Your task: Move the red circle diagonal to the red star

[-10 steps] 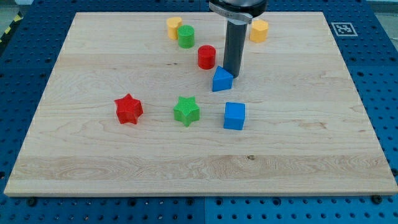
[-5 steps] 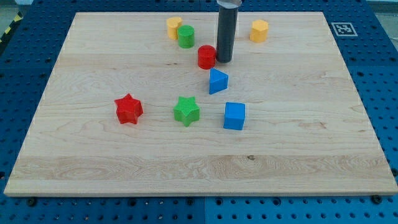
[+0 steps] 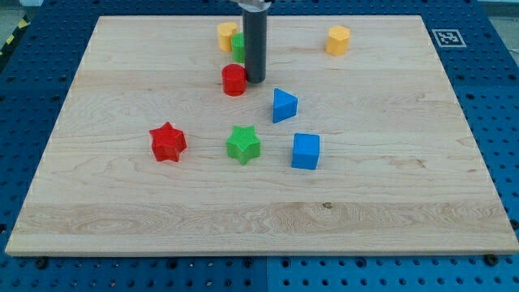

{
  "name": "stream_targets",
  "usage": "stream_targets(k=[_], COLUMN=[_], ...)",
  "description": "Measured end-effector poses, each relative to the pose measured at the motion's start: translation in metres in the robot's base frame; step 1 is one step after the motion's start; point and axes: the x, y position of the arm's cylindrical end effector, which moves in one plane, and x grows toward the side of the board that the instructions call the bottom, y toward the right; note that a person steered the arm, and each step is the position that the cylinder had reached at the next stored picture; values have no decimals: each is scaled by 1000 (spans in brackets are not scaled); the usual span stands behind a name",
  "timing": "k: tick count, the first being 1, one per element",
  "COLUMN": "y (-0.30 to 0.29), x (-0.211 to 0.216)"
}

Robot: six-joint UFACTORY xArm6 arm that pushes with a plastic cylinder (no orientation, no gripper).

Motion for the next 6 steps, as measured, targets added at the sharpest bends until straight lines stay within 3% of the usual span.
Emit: stream_targets(k=[2, 4, 6], y=[28, 33, 30], x=[-3, -51, -67])
